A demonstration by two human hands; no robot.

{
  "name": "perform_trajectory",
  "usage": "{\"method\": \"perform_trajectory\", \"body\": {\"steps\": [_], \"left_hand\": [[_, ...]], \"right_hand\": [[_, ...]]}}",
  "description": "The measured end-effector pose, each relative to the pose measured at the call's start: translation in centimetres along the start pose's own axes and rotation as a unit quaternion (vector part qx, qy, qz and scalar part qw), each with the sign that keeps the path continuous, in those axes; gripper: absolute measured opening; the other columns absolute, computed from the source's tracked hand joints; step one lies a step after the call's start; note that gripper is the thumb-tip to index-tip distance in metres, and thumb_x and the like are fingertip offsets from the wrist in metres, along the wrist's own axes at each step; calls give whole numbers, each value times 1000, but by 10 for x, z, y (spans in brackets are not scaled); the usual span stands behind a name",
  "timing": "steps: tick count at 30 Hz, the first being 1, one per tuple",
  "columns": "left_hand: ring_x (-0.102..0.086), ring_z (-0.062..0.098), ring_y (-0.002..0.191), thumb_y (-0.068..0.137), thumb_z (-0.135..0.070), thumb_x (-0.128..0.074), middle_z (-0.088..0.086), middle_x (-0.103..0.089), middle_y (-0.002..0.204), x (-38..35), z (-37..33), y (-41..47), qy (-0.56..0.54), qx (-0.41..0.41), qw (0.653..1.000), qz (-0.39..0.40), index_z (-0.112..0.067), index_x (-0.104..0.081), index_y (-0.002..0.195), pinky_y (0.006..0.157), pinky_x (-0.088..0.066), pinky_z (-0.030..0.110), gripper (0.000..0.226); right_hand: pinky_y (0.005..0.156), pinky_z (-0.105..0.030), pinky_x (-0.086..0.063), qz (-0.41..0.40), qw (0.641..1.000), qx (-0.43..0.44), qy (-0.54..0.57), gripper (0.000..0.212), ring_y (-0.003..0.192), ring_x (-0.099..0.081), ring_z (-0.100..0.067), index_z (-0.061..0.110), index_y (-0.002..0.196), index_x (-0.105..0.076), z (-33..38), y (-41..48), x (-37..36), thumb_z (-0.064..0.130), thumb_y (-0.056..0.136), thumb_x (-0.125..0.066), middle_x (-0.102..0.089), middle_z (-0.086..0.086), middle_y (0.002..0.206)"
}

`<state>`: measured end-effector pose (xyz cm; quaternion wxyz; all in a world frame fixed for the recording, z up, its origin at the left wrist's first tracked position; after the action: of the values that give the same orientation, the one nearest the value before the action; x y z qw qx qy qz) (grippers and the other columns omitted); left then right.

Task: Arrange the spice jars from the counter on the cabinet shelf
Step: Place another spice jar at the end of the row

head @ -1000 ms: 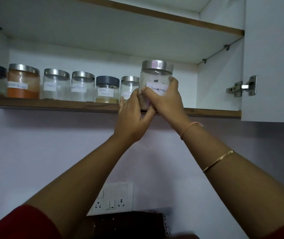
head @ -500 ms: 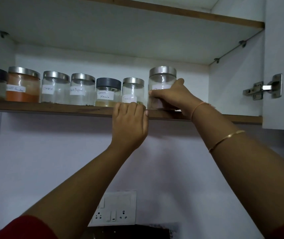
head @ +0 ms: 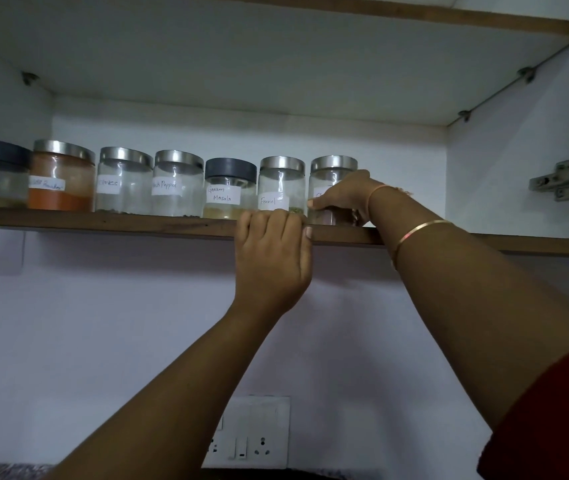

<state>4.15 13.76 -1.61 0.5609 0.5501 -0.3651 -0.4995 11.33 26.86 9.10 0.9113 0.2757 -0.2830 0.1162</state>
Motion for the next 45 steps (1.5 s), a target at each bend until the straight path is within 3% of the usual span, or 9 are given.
{"method": "perform_trajectory", "body": {"steps": [4, 16, 20, 23, 29, 37, 40, 42, 45], "left_hand": [[-51, 25, 79, 92, -23, -42, 5, -59, 80, -2, 1, -1, -1, 0, 1000, -4, -9, -60, 83, 87, -32, 35, 25], [-51, 25, 78, 91, -24, -42, 5, -57, 80, -3, 0, -1, 4, 9, 1000, -9, -10, -59, 83, 89, -31, 35, 23], [-51, 25, 80, 92, -26, -42, 6, -56, 82, -2, -1, -1, 4, 19, 999, 32, -10, -58, 85, 92, -31, 36, 24], [-51, 26, 84, 93, -27, -40, 6, -57, 85, 2, -2, 0, -9, 27, 997, 76, -9, -59, 88, 96, -31, 37, 27], [-52, 27, 95, 94, -27, -39, 6, -59, 95, 11, -3, 2, -39, 51, 986, 154, -11, -60, 97, 106, -30, 41, 27], [-28, 23, 137, 96, -22, -32, 6, -42, 142, 33, 10, -6, -107, 9, 967, 233, -14, -39, 139, 117, -5, 39, 44], [-18, 24, 144, 97, -19, -35, 9, -33, 151, 51, 20, -28, -159, 26, 959, 234, -14, -35, 143, 117, -1, 41, 47], [-14, 26, 145, 97, -19, -36, 10, -28, 153, 61, 31, -51, -173, 44, 952, 248, -15, -32, 145, 117, 0, 40, 49], [-13, 26, 145, 97, -20, -36, 9, -27, 154, 75, 53, -86, -180, 75, 944, 266, -15, -32, 145, 117, 0, 38, 48]], "right_hand": [[106, -46, -39, -5, 1000, 14, -18, 80, 128, -44, -36, 3, 135, -42, -3, 9, 1, 30, 70, -81, -44, -19, 140], [112, -42, -32, -17, 975, 23, -220, 92, 135, -36, -33, 5, 142, -38, -7, 10, -6, 67, 77, -59, -39, -17, 146], [115, -43, -26, 32, 968, -1, -250, 62, 134, -38, -31, 10, 133, -48, -4, -7, -4, 47, 86, -61, -44, -13, 143], [104, -37, -39, 60, 968, -11, -245, 13, 110, -51, -26, 12, 84, -54, -1, -23, -3, 22, 91, -56, -53, -13, 117], [81, -34, -39, -7, 989, -6, -147, 32, 91, -44, -24, 14, 65, -40, 5, -51, 5, 7, 82, -65, -46, -7, 76], [51, -28, -29, -189, 957, 132, -174, 38, 68, -48, -30, 12, 54, -42, 5, -112, -18, 17, 91, -44, -48, -8, 60], [82, -37, -42, -275, 915, 185, -231, 29, 89, -58, -34, 5, 90, -65, -2, -137, -39, 19, 96, -40, -65, -16, 92], [104, -43, -36, -293, 897, 213, -255, 34, 115, -52, -34, 2, 121, -58, -9, -154, -62, 17, 93, -45, -58, -19, 121], [112, -47, -31, -274, 900, 242, -238, 48, 136, -34, -40, -1, 136, -46, -22, -183, -99, 14, 91, -52, -41, -24, 143]]}}
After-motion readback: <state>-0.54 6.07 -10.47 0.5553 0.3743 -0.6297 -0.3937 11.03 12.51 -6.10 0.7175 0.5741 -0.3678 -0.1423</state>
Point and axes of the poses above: each hand's wrist, its own y-axis towards the middle knuckle, its own x-axis out of the back of the hand, z = x × y, the point moved 4 cm from there along y, towards the middle knuckle
